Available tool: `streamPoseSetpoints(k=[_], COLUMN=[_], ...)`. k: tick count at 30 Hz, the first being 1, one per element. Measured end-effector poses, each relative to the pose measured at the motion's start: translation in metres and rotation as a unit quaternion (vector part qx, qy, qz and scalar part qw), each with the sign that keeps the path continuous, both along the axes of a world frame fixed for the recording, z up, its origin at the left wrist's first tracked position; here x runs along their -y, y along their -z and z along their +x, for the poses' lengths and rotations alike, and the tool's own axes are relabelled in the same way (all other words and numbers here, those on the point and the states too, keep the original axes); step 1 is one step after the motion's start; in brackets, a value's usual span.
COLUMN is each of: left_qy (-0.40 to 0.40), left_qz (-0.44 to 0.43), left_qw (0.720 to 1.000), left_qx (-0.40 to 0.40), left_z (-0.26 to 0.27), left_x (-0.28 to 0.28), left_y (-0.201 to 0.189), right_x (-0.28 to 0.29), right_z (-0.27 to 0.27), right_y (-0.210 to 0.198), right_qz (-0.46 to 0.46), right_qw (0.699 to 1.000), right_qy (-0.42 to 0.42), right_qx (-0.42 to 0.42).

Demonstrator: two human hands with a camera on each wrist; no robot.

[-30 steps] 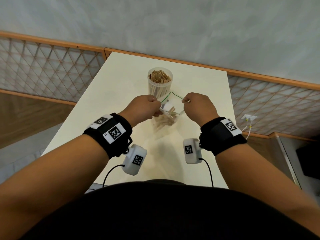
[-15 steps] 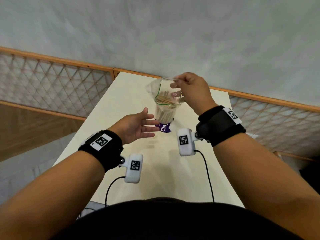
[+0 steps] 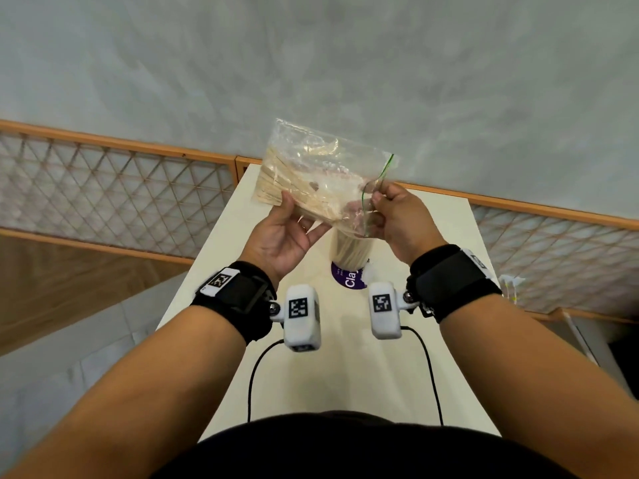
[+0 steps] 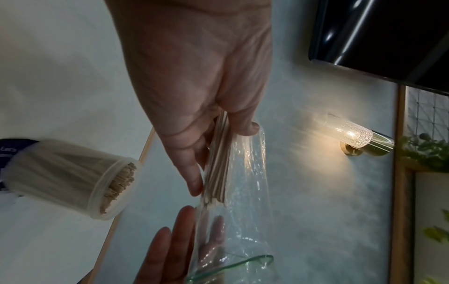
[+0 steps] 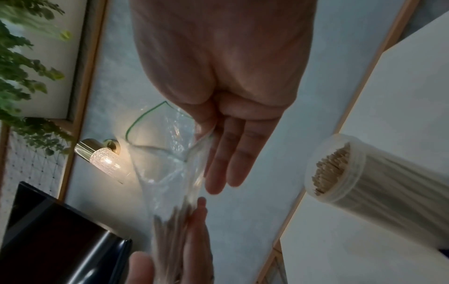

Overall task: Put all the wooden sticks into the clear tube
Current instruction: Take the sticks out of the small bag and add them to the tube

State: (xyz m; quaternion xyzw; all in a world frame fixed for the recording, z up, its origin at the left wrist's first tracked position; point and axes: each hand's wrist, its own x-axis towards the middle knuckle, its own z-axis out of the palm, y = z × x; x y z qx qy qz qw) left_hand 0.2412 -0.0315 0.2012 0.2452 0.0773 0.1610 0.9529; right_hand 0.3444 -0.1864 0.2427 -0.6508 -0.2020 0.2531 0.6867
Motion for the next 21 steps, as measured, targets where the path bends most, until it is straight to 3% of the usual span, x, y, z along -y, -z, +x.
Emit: streamPoseSetpoints(k=[5, 11, 15, 21], left_qy=[-0.006, -0.007, 0.028, 0.056], left_qz=[0.023, 0.070, 0.146, 0.279], left_qw=[0.998, 0.992, 0.981, 0.947], left_qx=[-0.065, -0.103, -0.124, -0.150], left_z=[0.023, 0.059, 0.087, 0.123], left_x=[-0.029, -0.069, -0.082, -0.075], left_y=[0.000, 0.000, 0.008, 0.014], right_x=[-0.020, -0.031, -0.033, -0.045], right_z=[0.014, 0.042, 0.059, 0.074], right_y=[-0.005, -0.005, 0.003, 0.026], right_qz=[-0.035, -0.033, -0.064, -0.178], right_qw=[0.999, 0.984, 0.964, 0.953], right_qy=[0.004, 0.171, 0.241, 0.181], right_qx=[0.002, 0.024, 0.090, 0.164])
